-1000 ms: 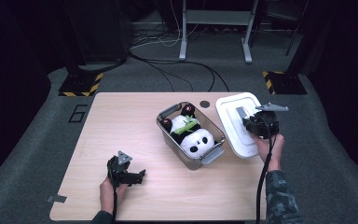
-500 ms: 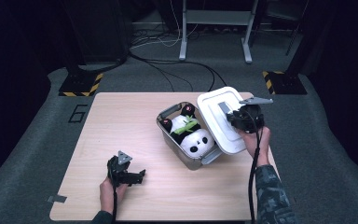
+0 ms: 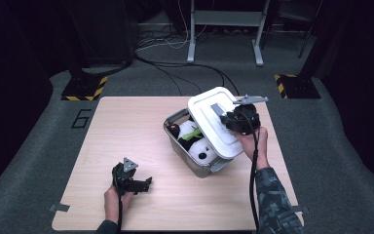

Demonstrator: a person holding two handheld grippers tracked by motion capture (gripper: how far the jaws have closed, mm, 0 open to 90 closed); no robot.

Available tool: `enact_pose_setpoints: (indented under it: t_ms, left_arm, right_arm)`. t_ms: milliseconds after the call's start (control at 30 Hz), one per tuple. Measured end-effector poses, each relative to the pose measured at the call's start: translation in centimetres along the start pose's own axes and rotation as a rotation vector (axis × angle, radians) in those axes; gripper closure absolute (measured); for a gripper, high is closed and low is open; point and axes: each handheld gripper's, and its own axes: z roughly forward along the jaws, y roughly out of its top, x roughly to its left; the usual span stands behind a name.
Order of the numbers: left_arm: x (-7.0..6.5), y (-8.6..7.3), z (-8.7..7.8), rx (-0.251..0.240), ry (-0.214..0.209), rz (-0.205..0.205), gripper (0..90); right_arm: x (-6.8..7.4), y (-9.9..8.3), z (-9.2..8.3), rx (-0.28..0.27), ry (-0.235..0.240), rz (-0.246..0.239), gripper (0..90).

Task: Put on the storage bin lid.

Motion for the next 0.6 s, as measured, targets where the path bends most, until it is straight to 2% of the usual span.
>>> enact_pose_setpoints:
  t_ms: [233,267,600]
  left_arm:
    - [-0.1,0.0,0.0,-0.007,-0.003,-0.006,0.1]
    - [0.1,0.0,0.0,0.004,0.000,0.016,0.1]
    - [0.0,0.0,0.0,0.001,-0.005,0.002,0.1]
  right_arm:
    - [1.2,0.6,0.9,0.010,0.033,-0.025,66.8]
    - [1.3,0.7,1.1,0.011,0.036,-0.025,66.8]
    - [2.5,1.1,2.3,0.037,0.085,-0.034,66.8]
